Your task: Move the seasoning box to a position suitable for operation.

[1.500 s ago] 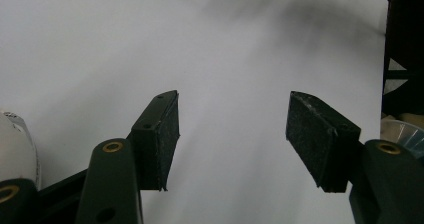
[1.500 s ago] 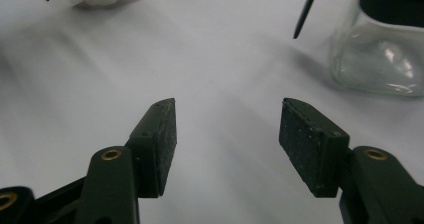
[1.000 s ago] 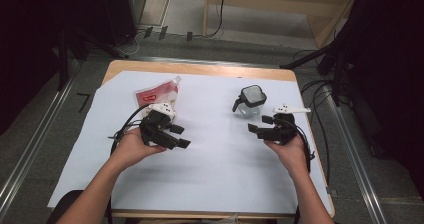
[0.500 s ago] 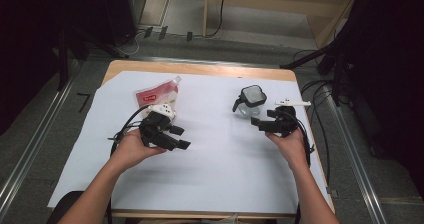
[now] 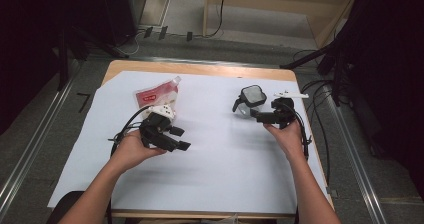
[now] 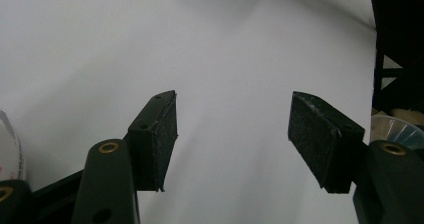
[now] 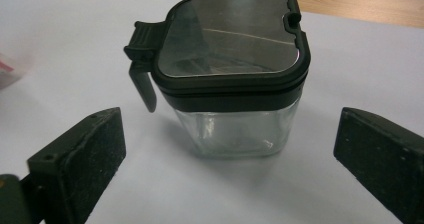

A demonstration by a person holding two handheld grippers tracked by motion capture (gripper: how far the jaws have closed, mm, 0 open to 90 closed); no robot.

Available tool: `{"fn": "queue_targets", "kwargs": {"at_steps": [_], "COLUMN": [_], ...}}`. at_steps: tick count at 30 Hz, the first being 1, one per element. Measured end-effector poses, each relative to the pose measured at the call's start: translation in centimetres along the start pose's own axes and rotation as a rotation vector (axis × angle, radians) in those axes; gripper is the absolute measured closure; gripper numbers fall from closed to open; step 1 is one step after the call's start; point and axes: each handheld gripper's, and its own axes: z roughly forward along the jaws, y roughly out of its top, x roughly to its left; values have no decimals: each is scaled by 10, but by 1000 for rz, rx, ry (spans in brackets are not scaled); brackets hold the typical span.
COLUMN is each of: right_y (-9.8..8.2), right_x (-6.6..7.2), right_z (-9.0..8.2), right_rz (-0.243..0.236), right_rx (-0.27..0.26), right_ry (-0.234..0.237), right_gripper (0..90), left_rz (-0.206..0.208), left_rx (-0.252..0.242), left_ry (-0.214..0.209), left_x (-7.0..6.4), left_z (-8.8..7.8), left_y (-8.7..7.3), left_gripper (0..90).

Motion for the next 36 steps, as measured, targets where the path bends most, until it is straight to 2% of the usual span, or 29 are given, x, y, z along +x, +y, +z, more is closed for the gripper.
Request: {"fn": "queue_targets", "kwargs": {"at_steps": [8,11,15,19,23,26,29,36], "right_y": [-4,-4,-2,1,2,4,5,4], "right_x": [0,1,3,7,9,7,5,6], "right_z": [19,25,39,47,52,57,60,67], "right_rz": [-21,-16,-50,-59,-64,-48,-27,-35], "right_rx": [20,15,35,16,-9,-28,-34,-49], "right_ry": [-55,-43,-59,-75,-86,-81,-81,-101], "right_gripper": [0,0,0,0,0,9,14,68], "left_rz": [10,12,10,9,4,-14,-10,-16], "left_rx": [5,8,19,22,19,7,13,9], "left_ry": [2,1,-8,5,0,-14,-19,-19], "left_x": [-2,-2,-2,-2,-2,-1,-1,-1], "left_z": [2,3,5,5,4,4,3,3], "left_y": [-1,-1,-2,-3,-5,-8,-9,-11], "left_gripper": [375,376,377,376,376,376,376,377]}}
